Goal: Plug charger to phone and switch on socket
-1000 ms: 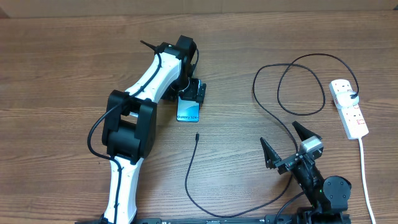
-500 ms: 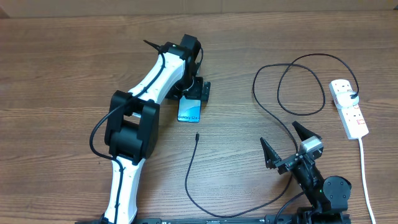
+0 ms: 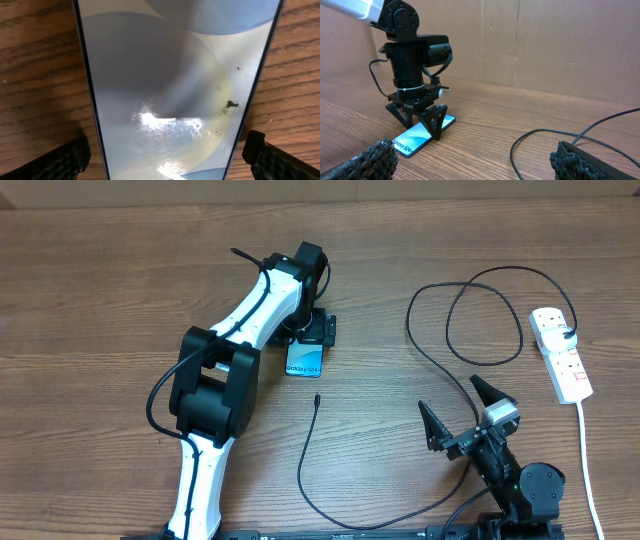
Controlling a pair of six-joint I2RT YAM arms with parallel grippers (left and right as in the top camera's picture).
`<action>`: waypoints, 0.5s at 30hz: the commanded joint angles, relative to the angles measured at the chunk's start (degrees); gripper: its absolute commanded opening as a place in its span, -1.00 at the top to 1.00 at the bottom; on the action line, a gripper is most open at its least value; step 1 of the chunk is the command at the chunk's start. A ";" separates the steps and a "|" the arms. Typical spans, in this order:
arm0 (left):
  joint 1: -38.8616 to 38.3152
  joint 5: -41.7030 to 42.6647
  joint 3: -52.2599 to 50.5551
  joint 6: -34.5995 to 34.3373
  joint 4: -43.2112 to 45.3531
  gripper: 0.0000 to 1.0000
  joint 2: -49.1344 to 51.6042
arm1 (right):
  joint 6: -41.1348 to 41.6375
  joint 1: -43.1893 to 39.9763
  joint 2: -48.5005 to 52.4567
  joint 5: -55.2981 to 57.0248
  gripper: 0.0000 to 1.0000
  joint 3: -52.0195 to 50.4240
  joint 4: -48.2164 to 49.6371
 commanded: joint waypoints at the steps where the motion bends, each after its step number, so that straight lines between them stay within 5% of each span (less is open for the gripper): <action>1: -0.02 -0.02 -4.24 -1.25 1.16 -0.99 1.75 | 0.28 0.28 -0.68 -0.09 -1.00 -0.59 0.09; 15: -0.02 0.63 -6.32 -1.25 3.02 -0.99 1.75 | 0.28 0.28 -0.68 -0.09 -1.00 -0.59 0.09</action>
